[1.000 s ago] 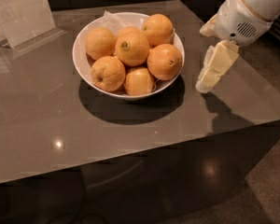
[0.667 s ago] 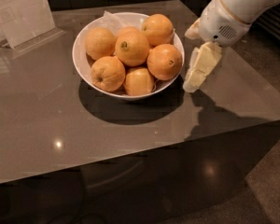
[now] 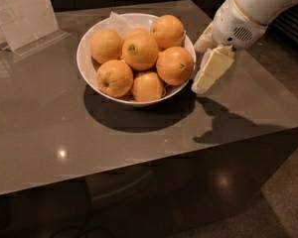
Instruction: Pick orange from white bowl
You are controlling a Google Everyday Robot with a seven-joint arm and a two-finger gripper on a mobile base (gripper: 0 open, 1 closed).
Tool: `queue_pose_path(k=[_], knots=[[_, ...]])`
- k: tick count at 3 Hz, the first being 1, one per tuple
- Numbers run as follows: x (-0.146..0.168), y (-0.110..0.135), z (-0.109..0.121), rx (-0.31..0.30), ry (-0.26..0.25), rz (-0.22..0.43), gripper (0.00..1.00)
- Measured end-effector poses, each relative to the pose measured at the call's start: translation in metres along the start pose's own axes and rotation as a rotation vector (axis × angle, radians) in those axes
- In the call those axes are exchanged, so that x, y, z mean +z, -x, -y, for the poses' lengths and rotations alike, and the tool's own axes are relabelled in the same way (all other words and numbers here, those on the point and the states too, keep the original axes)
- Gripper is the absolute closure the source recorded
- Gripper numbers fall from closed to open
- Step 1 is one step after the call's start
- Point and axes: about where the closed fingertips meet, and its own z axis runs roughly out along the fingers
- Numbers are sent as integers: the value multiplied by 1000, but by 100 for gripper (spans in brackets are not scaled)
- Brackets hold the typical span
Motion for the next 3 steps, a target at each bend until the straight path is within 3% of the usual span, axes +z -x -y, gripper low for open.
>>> queue_pose_path(k=[1, 3], knots=[[0, 0, 0, 0, 0, 0, 7], [23, 17, 16, -30, 44, 5, 2]])
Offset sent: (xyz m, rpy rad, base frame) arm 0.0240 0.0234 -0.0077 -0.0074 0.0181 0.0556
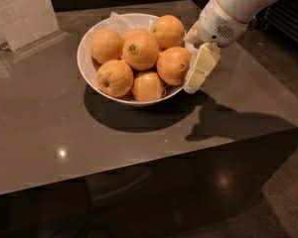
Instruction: Pick orange from white bowl
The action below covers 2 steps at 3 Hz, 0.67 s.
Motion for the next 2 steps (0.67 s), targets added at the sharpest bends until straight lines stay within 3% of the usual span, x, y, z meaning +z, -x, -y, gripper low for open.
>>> queue_pose_path(k=[2], knots=[[20, 2, 12, 15, 38, 13, 5]])
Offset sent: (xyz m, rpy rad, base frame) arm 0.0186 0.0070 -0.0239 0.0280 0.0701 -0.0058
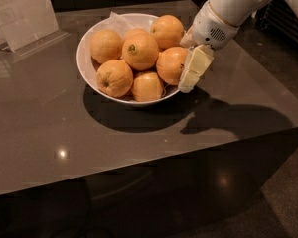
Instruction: Pick orange from white bowl
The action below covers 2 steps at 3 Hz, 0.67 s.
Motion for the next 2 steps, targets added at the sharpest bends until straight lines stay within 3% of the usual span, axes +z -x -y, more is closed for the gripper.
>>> queue_pose_path(k=[2], knots=[[20, -10, 6, 64, 45, 27, 9]])
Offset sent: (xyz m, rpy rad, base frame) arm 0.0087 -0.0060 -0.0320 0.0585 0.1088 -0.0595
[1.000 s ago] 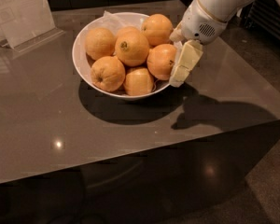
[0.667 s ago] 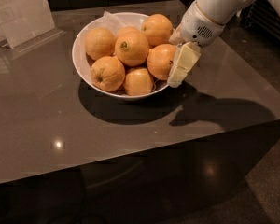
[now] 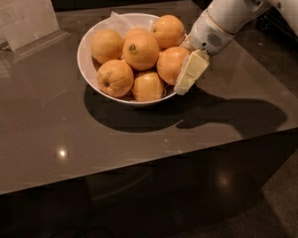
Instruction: Pick orange from white bowl
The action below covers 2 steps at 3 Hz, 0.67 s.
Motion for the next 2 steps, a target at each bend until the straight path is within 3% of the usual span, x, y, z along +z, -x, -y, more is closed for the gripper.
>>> queue_pose_path(k=[2], knots=[[2, 0, -1, 13, 9, 4, 44]])
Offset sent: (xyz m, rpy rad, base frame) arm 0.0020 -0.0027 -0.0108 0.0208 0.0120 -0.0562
